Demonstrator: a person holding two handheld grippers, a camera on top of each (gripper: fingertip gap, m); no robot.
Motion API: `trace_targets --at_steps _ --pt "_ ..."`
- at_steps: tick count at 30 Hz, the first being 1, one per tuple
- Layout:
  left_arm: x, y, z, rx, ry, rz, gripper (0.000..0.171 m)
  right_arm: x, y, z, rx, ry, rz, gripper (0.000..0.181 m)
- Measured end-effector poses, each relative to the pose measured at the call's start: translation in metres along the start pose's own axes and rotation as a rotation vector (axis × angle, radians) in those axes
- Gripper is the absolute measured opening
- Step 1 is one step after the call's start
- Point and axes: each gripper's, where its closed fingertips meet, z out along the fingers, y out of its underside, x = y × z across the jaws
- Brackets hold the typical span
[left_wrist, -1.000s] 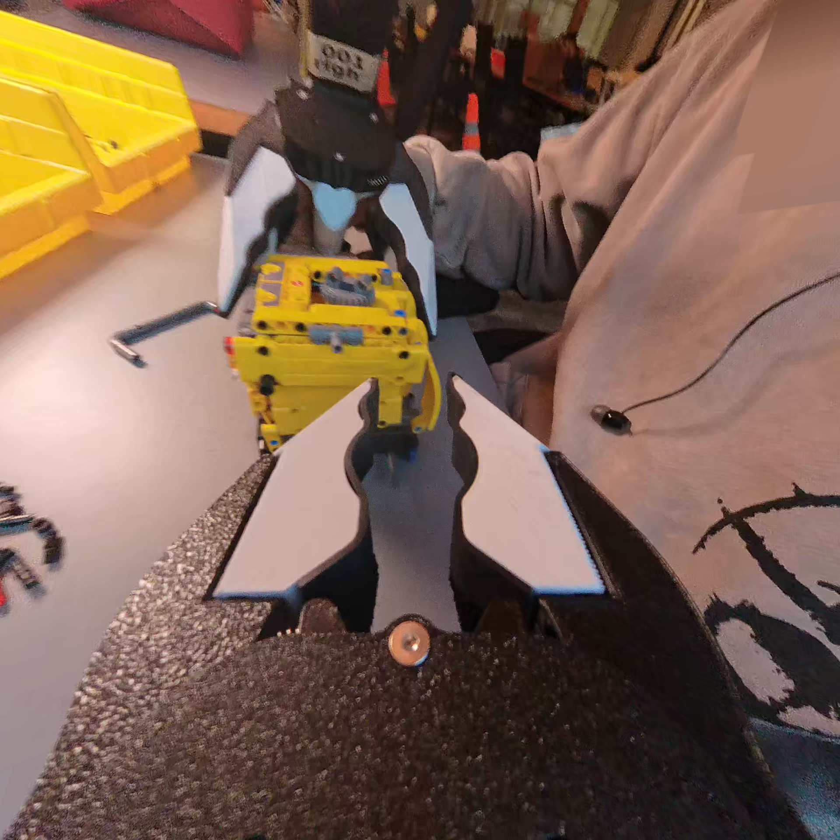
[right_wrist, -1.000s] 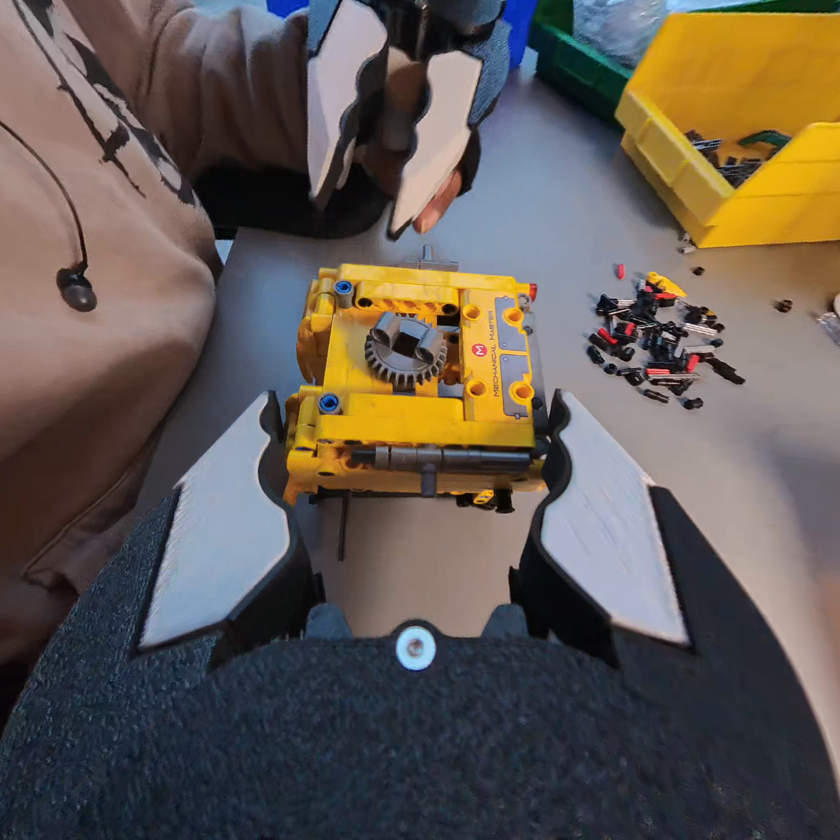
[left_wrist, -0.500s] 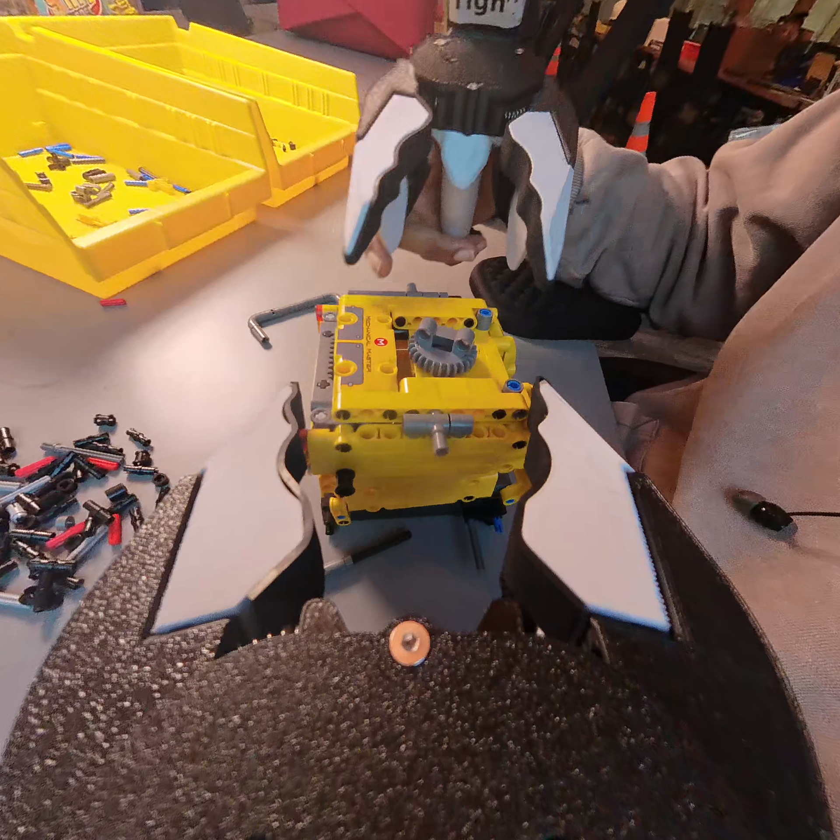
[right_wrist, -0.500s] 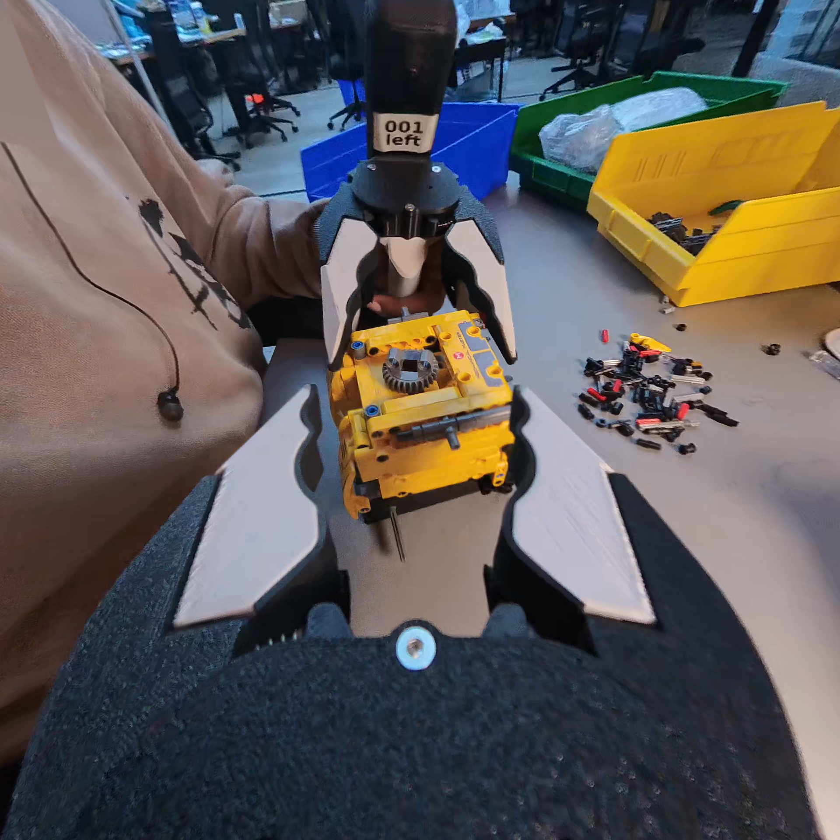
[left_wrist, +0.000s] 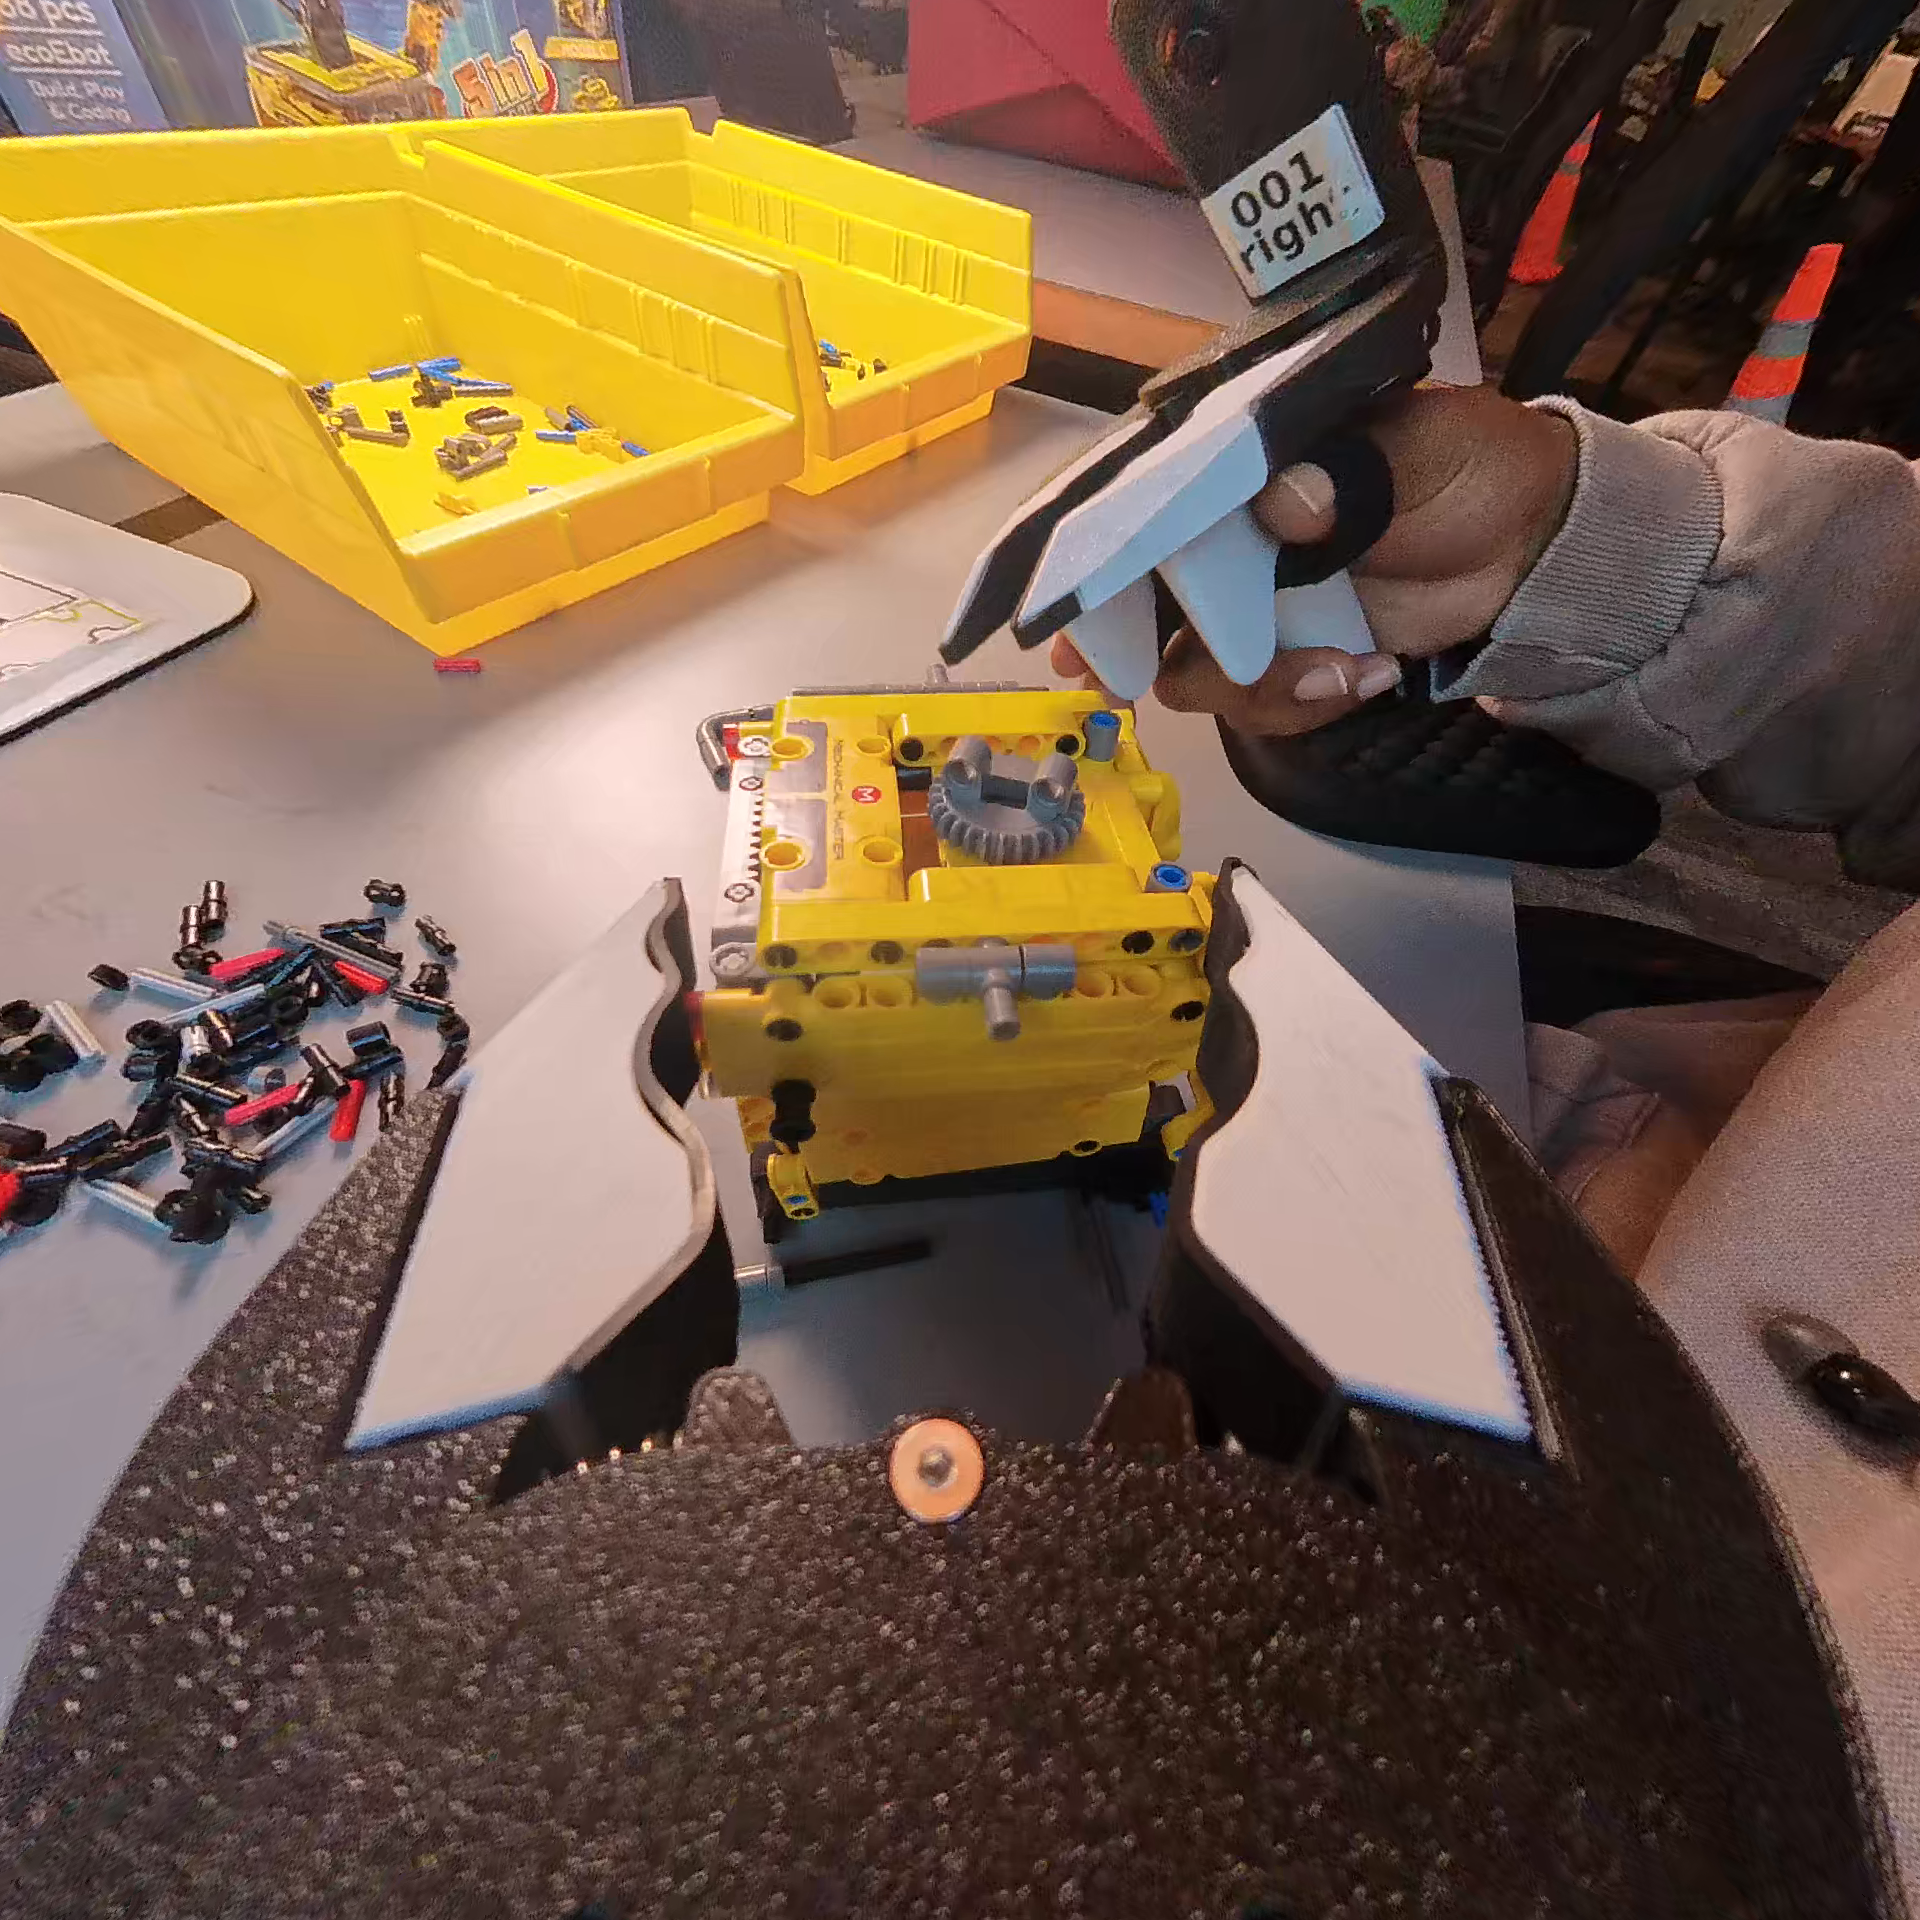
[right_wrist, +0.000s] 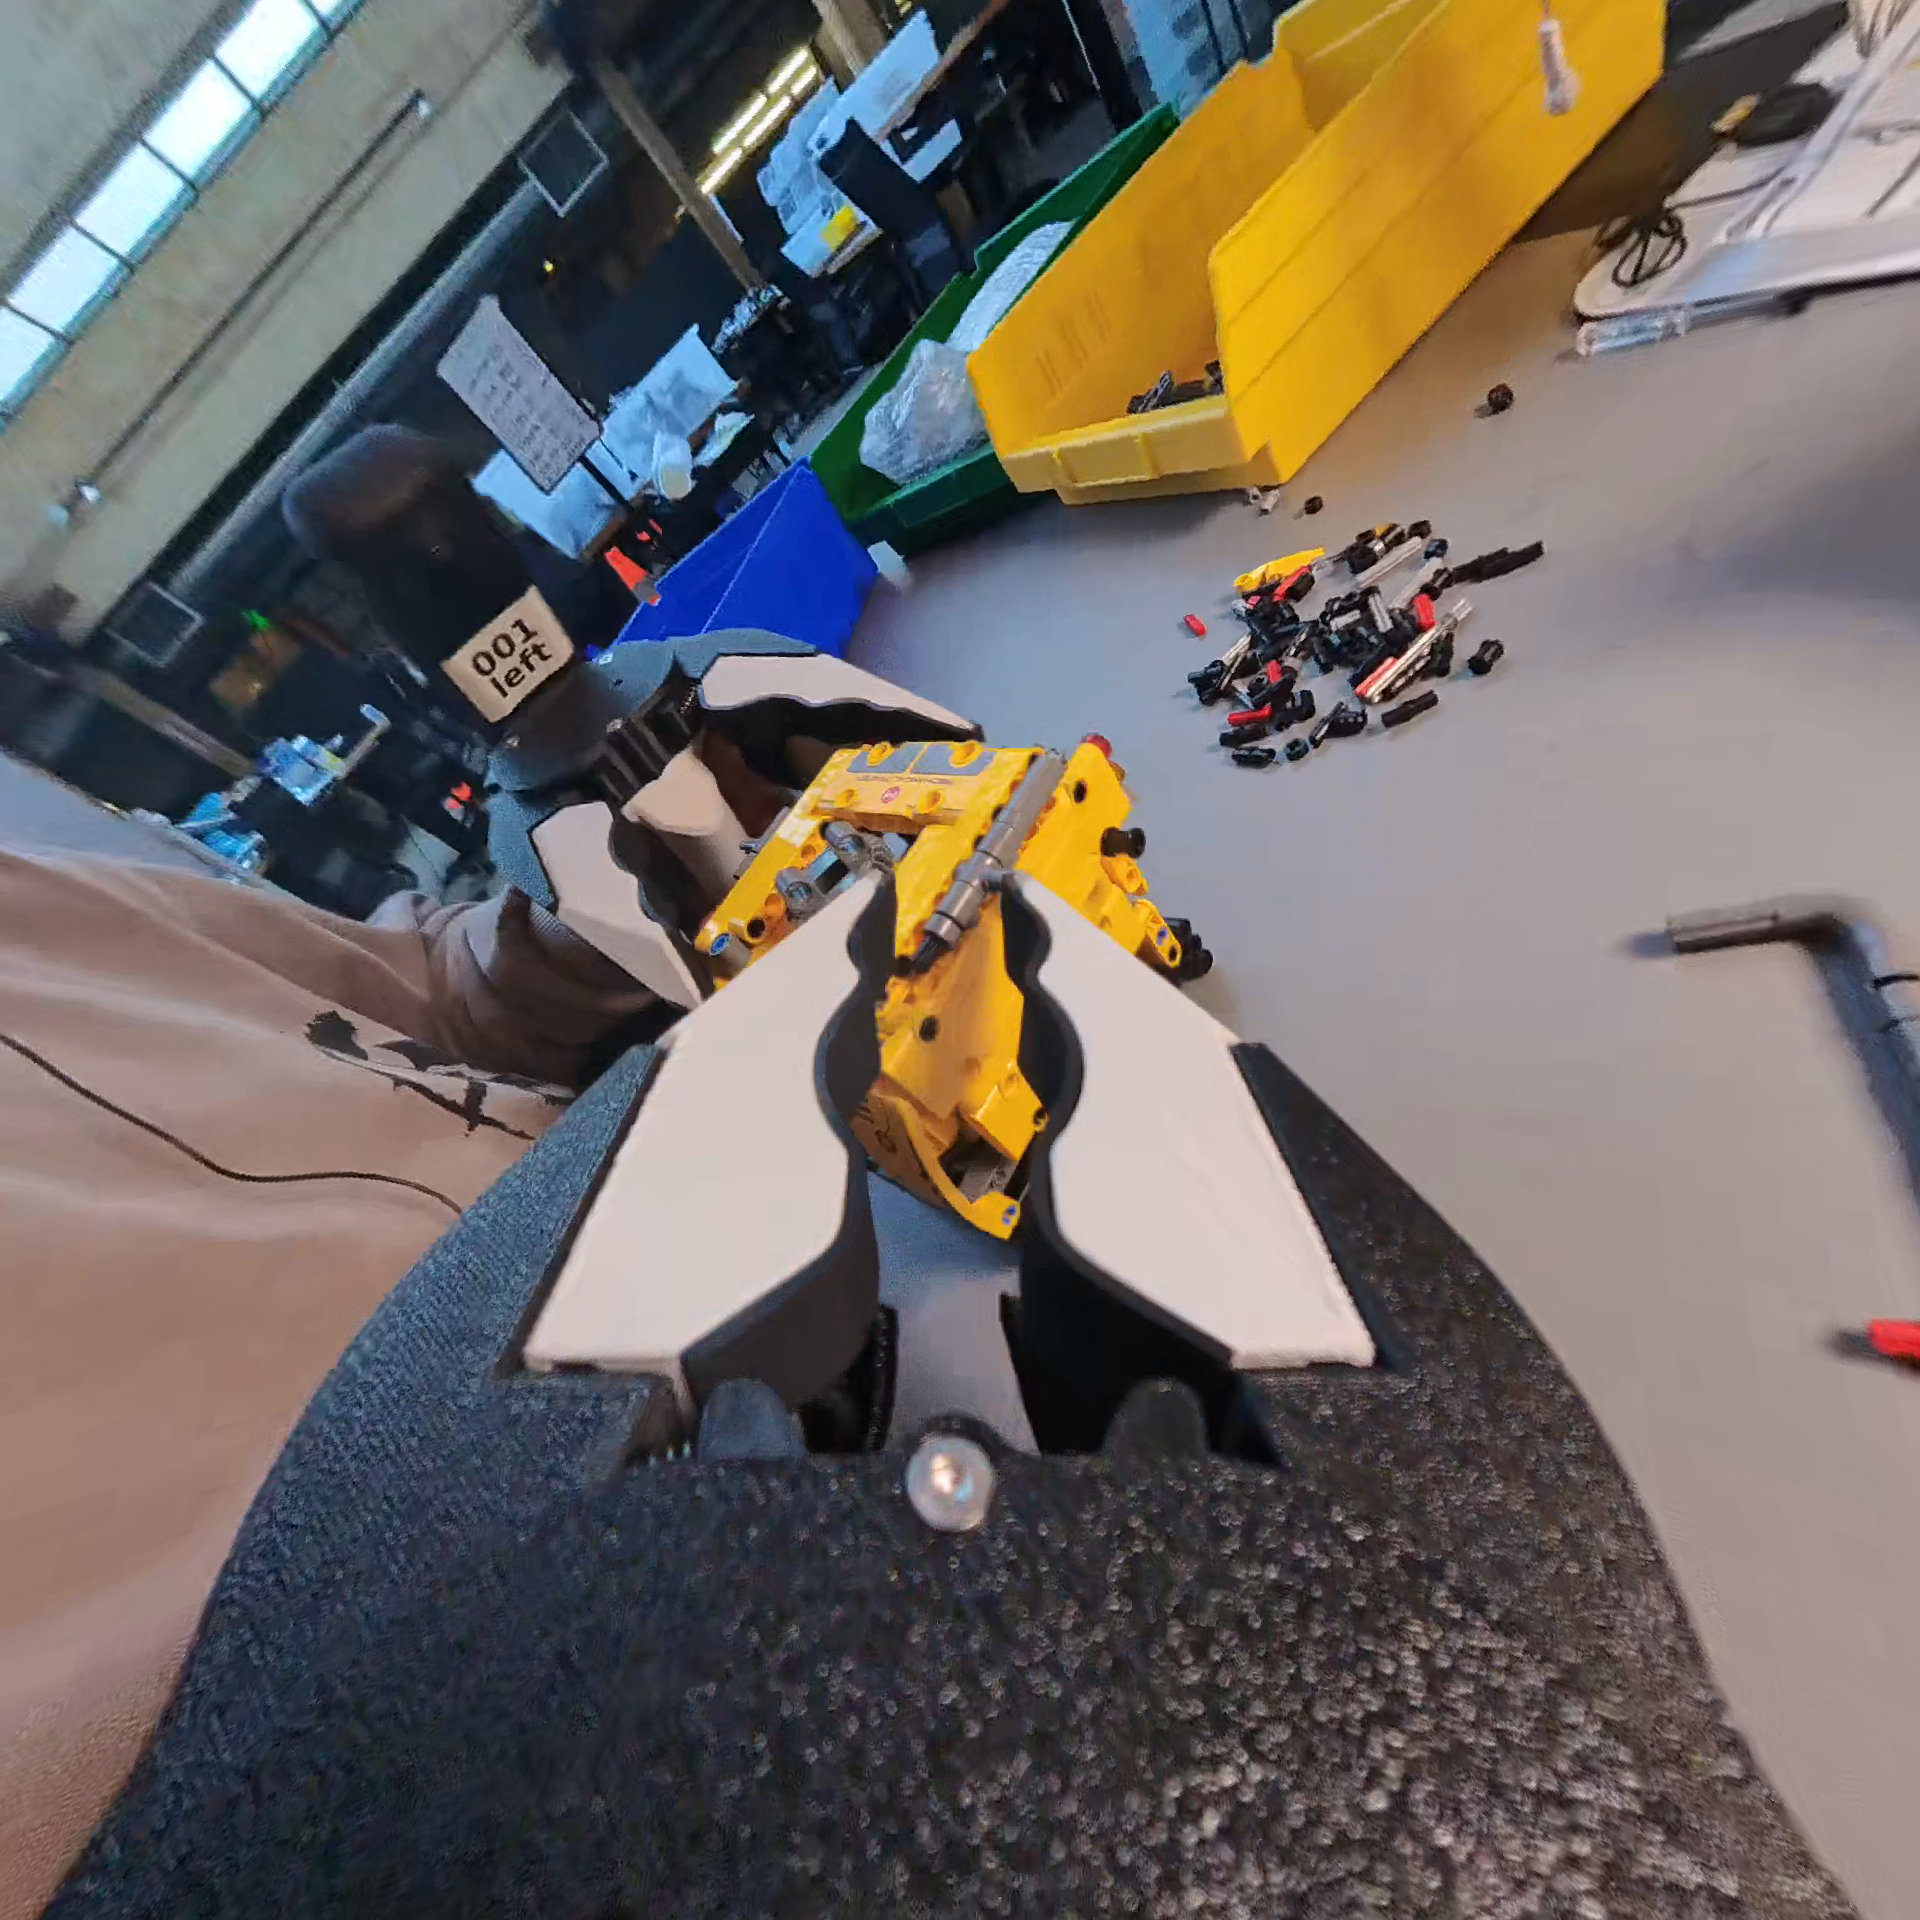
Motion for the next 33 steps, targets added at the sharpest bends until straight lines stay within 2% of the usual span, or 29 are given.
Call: trace_targets --at_steps 7,9,11,13,18,23,33 --pt "0.002 -0.002 0.000 -0.003 -0.025 0.034 0.099 -0.002 0.011 0.005 -0.062 -0.075 0.219 0.011" --pt "0.006 -0.001 0.004 -0.044 -0.027 0.053 0.112 -0.002 0.011 0.006 -0.081 -0.086 0.255 0.010" --pt "0.009 0.004 0.011 -0.109 -0.029 0.068 0.121 -0.002 0.012 0.006 -0.118 -0.072 0.242 0.010" --pt "0.008 0.010 0.015 -0.162 -0.051 0.100 0.117 -0.003 0.012 0.007 -0.168 -0.043 0.209 0.008" --pt "0.007 0.012 0.015 -0.173 -0.062 0.068 0.117 -0.003 0.013 0.006 -0.274 0.014 0.173 0.004" --pt "0.003 0.011 0.011 -0.167 -0.111 0.102 0.112 -0.004 0.015 0.001 -0.373 0.044 0.151 0.002" --pt "0.002 0.010 0.013 -0.158 -0.094 0.099 0.110 -0.012 0.022 -0.010 -0.334 0.043 0.156 0.000"
